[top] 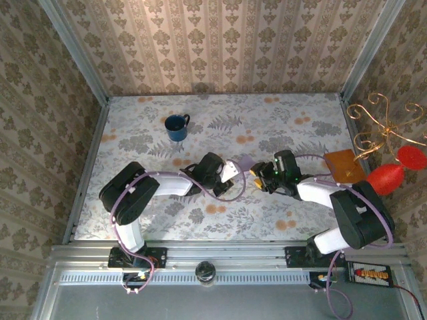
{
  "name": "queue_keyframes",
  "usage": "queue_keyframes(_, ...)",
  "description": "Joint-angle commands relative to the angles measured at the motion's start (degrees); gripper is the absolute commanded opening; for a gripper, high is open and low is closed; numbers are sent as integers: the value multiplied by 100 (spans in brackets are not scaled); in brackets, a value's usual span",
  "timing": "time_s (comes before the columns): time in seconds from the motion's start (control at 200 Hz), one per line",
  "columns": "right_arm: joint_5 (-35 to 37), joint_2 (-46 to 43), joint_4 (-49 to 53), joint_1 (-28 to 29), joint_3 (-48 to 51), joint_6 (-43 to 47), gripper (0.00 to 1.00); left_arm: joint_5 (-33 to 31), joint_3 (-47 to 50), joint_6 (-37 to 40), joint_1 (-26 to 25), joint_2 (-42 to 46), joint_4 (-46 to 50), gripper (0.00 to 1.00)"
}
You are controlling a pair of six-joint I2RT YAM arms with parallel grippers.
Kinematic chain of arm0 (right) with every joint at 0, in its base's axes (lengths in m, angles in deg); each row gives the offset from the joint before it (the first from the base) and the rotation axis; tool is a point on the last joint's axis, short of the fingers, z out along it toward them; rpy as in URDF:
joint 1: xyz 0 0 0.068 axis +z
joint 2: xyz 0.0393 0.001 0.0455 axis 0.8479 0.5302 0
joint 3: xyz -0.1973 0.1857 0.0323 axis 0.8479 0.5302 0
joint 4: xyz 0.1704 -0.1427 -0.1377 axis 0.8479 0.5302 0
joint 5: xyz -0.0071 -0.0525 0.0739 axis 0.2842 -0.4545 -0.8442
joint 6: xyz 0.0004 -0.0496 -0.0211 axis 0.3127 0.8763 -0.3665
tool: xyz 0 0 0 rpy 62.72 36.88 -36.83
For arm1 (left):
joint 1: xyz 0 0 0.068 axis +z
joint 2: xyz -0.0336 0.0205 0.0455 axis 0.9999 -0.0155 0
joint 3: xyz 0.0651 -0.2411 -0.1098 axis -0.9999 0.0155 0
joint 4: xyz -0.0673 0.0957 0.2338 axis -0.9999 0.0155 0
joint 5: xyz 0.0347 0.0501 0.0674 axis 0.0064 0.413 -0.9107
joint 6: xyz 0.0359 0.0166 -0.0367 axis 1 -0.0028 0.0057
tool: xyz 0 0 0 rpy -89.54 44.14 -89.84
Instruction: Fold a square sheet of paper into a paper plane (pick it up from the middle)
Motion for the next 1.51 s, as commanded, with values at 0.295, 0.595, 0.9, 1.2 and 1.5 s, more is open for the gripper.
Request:
queue_keyframes(0.295,357,-451,1613,-86,-590,2195,64,1598,-748,-1887,560,4,1101,5)
queue_keyframes(0.595,173,-50,1496,-82,-711,3112,71,2377,-992,-3014,728,-246,1299,4)
queue_keyframes(0.9,-102,179,1320,-2,-814,3776,75,3084,-1206,-3986,890,-692,1248,2)
queue_keyframes(1.2,271,431,1632,186,-1138,3994,78,3304,-1149,-4668,1008,-797,962,2)
queue_keyframes(1.5,521,783,1966,308,-1558,3841,79,3380,-989,-5202,1114,-883,615,2)
